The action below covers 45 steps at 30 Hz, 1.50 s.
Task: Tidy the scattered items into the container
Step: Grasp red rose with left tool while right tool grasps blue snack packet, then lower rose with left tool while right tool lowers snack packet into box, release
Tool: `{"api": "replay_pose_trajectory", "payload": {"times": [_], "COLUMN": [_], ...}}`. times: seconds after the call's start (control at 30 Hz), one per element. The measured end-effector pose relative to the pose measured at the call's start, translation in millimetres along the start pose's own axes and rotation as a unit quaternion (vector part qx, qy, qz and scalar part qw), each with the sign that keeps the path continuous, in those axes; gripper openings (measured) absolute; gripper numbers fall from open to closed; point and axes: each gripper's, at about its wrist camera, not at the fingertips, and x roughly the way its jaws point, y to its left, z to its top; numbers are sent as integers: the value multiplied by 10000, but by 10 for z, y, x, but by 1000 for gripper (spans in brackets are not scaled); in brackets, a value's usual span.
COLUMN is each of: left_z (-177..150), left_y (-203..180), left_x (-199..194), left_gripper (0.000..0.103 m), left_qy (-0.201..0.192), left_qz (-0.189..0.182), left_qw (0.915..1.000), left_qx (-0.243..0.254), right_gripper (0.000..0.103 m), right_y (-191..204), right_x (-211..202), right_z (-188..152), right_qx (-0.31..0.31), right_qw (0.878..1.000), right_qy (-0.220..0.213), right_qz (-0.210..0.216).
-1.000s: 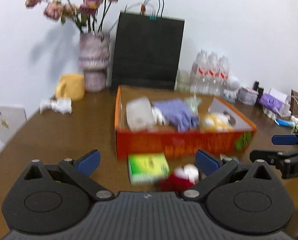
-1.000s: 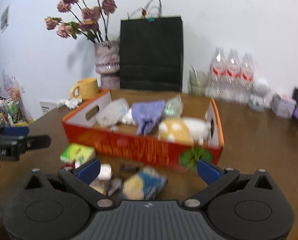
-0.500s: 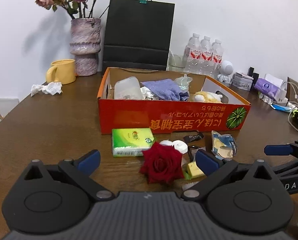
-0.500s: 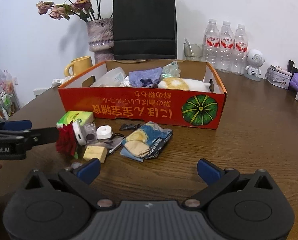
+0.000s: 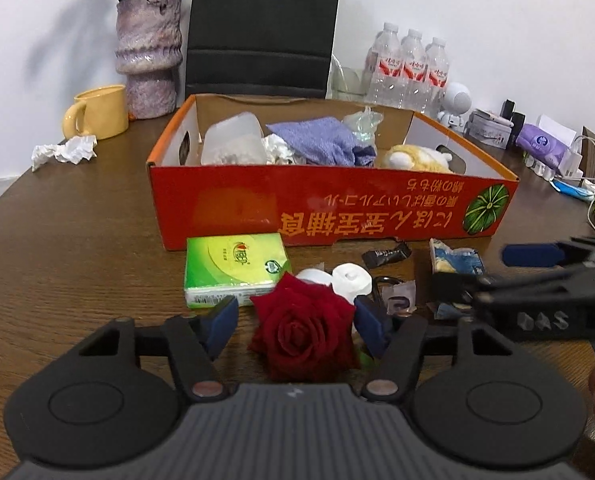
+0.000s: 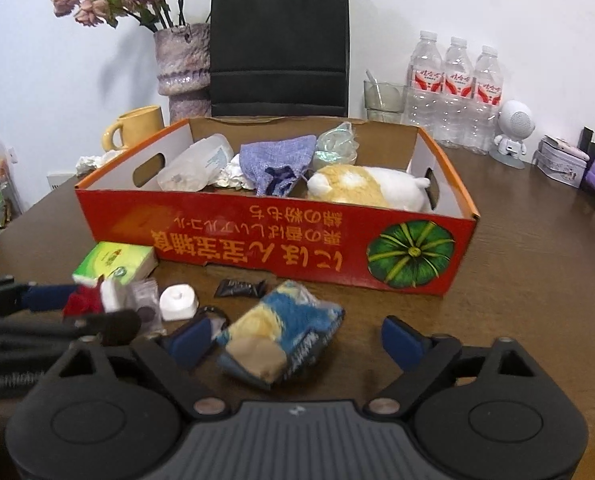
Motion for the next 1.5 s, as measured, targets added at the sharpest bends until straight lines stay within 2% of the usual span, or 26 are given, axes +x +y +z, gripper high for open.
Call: {"api": "replay_pose_trajectory", "payload": {"times": [0.07, 0.17, 0.23, 0.3, 0.53, 0.63, 0.8, 0.9, 1.03, 1.2, 1.3, 1.5], "left_z": [2, 11, 12, 10, -39, -74, -63, 61, 377, 897, 1179, 1401], "left_y": [-4, 7, -3, -4, -32, -23, 51, 98, 134, 124, 149, 219], "left_x": [5, 18, 19, 19, -60, -129, -387, -586, -740, -566, -282, 457], "left_gripper": [63, 63, 58, 53, 52, 52, 52, 52, 52, 52, 52, 52], "left_qy": [-6, 12, 7, -2, -120, -167, -310, -518, -836, -853, -664, 211], "left_qz": [14, 10, 16, 31, 73, 124, 90, 66, -33, -124, -94, -93], "left_qw": [10000, 10000, 10000, 10000, 9998, 9997, 9995, 9986, 9964, 9963, 9977, 9994], "left_qx": [8, -16, 3, 11, 115, 93, -74, -121, -123, -74, -91, -242], "right_gripper": [82, 69, 55, 47, 25, 18, 15, 15, 15, 15, 15, 15], "right_y": [19, 20, 4, -14, -26, -41, -113, -160, -182, -136, -97, -76], "right_x": [86, 160, 150, 129, -11, -88, -322, -514, -694, -627, -330, 460], "right_z": [23, -6, -16, -20, -62, -98, -121, -22, 267, 758, 1039, 1208], "right_qx": [2, 38, 67, 107, 78, 94, 203, 254, 143, -214, -367, -291], "right_qw": [9999, 9997, 9998, 9998, 9995, 9991, 9979, 9964, 9939, 9910, 9917, 9928], "right_qy": [102, 236, 193, 161, -58, -130, -322, -509, -823, -1001, -812, 152], "right_qz": [-11, 19, 15, 46, 302, 404, 525, 622, 722, 862, 925, 1150]}}
